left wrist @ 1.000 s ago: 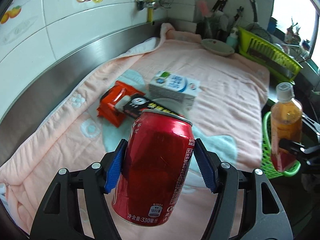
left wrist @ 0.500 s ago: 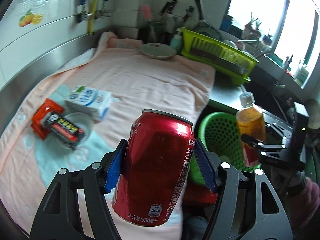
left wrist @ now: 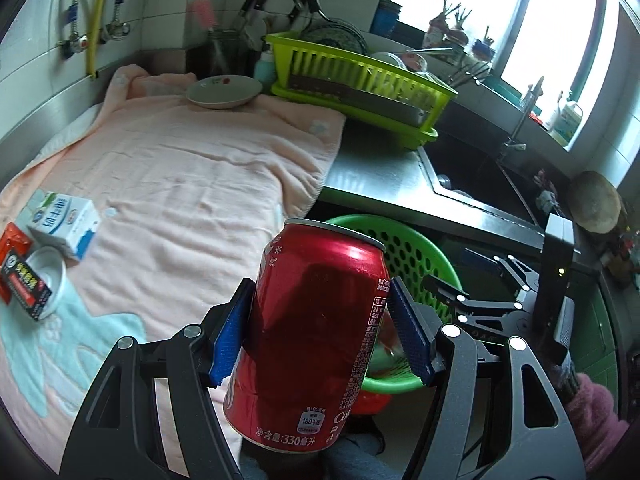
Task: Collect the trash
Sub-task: 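Carry the red can and bottle over the green basket and release both, then move both open grippers back over the remaining trash on the towel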
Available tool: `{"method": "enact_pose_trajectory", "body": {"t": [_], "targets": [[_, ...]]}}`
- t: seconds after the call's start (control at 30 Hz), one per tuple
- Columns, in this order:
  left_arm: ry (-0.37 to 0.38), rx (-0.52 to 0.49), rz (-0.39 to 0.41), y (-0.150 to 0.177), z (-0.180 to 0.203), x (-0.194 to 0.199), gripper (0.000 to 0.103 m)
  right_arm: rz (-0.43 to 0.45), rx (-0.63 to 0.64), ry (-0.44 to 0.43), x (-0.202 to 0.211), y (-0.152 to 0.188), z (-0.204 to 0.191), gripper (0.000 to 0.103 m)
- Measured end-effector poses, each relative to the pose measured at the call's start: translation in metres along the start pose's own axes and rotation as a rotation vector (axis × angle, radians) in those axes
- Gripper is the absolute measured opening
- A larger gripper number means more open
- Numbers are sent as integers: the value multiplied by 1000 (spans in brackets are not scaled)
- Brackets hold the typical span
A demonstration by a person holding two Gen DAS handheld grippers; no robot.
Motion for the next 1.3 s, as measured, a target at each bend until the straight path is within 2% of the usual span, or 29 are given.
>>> {"method": "enact_pose_trajectory", "body": {"t": [0.4,0.53,0.8,0.93,1.13,1.3], "targets": [[42,27,-53,15,34,-40,66,82,-55,13,48,3,23,83],[49,34,-66,20,43,-52,67,98,-57,13,58,6,22,89],[63,71,-68,25,50,-63,68,135,-91,-8,76,11,16,93],[71,94,-53,25,50,-62,80,140,-97,-14,80,11,13,93],[76,88,-46,22,48,-51,80,151,-94,-16,85,8,11,93],[42,67,-22,18,40,-32,80,153,-83,-34,85,5,3,93]]}}
Point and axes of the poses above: each gripper's, at about its wrist camera, not at the fingertips, and x roughly against the way its jaws point, z to its right, y to its underside, the point moved 7 cm from there along -x, roughly the way its jaws point, and after that the axes turned 10 degrees about z, right-handed, at the moved point
